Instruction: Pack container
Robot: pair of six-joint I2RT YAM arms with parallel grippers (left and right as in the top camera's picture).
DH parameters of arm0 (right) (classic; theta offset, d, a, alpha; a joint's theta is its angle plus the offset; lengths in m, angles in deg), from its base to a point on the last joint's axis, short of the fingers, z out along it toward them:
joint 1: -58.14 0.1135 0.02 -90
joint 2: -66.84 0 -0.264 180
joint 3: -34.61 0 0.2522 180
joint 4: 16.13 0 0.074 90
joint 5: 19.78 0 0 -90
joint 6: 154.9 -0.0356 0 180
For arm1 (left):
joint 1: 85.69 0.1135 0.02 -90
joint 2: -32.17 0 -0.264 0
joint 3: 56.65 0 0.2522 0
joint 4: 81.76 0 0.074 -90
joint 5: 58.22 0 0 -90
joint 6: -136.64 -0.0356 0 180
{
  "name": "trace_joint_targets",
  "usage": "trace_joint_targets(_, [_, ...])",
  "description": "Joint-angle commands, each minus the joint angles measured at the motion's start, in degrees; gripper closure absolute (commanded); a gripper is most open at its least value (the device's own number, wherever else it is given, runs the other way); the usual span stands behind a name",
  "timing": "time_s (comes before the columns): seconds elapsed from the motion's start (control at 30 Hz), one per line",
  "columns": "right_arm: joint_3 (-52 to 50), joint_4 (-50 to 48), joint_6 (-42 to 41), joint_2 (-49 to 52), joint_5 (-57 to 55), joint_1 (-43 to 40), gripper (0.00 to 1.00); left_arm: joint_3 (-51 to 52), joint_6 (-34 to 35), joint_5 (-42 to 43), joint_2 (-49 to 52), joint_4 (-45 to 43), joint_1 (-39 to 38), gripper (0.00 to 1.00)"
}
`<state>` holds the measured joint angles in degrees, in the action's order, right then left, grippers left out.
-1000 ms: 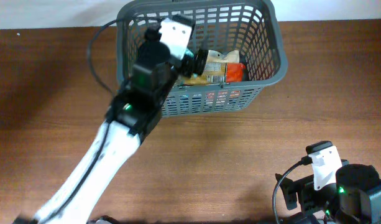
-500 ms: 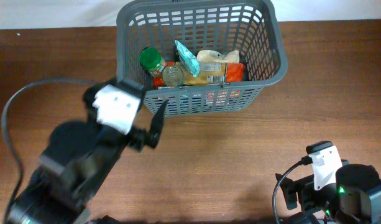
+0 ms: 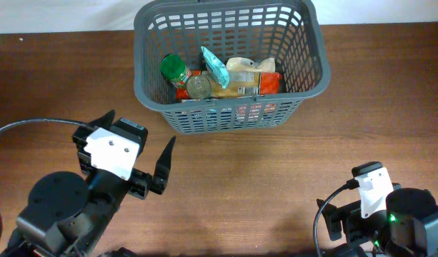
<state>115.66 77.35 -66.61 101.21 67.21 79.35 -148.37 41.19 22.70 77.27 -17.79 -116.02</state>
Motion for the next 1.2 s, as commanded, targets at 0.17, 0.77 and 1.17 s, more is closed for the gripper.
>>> trace_joint_targets(0.17, [0.5, -0.2, -0.7, -0.2, -0.5, 0.5, 0.01, 0.8, 5.3, 1.8, -2.4, 7.7, 3.7, 0.01])
trace_joint_targets(0.77, [0.5, -0.2, -0.7, -0.2, -0.5, 0.5, 0.01, 46.1, 9.7, 18.3, -39.7, -8.7, 31.8, 0.01])
trace_joint_targets(1.17, [0.5, -0.2, -0.7, -0.2, -0.5, 0.5, 0.01, 64.5, 9.7, 17.7, -42.6, -18.7, 31.8, 0.01])
